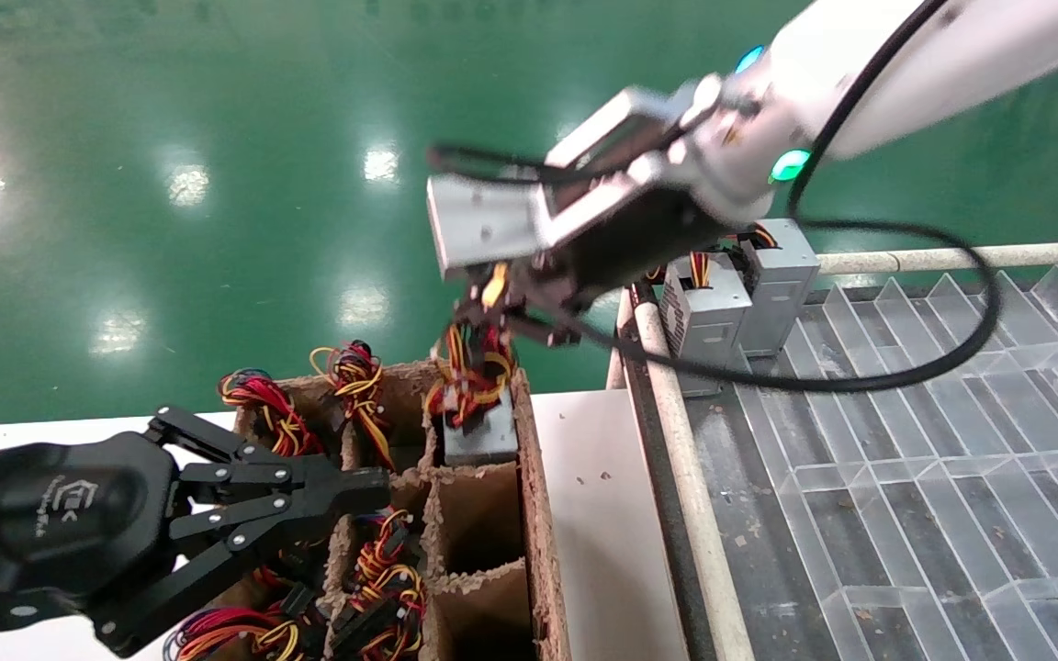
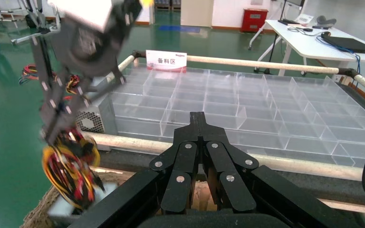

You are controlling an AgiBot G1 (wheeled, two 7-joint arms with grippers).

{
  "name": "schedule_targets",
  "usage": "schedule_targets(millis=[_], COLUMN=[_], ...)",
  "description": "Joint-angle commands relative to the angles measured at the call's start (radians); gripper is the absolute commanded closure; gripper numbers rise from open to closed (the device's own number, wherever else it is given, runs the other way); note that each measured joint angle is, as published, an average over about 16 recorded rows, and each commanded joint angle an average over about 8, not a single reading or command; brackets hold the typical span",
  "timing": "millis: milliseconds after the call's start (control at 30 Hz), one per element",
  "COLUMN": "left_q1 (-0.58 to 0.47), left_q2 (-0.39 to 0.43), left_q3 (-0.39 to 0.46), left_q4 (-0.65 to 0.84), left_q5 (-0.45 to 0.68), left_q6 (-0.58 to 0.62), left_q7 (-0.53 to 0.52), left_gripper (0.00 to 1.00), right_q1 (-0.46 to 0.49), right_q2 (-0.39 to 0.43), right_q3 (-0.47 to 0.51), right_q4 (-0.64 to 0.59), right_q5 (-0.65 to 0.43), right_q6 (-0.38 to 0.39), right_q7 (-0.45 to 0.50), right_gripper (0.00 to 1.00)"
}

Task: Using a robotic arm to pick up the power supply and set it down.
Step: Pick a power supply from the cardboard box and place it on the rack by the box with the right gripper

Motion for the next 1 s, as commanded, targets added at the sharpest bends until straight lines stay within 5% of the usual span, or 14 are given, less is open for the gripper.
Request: schedule_targets(millis=[33,1000], left_q1=[0.0,0.0], left_q2=[0.0,0.0], left_q3=[0.0,0.0], left_q4=[0.0,0.0], left_q5=[0.0,0.0], left_q6=[0.0,0.0], left_q7=[0.0,0.0], left_gripper=[1.0,1.0], right_q1=[0.015,0.094], right_q2=[0.014,0.211], right_q3=[0.01,0.133], right_q4=[0.019,0.275], right_q5=[0.005,0.096], right_q6=[0.0,0.031], right_q7=[0.005,0.08], right_gripper=[1.0,1.0])
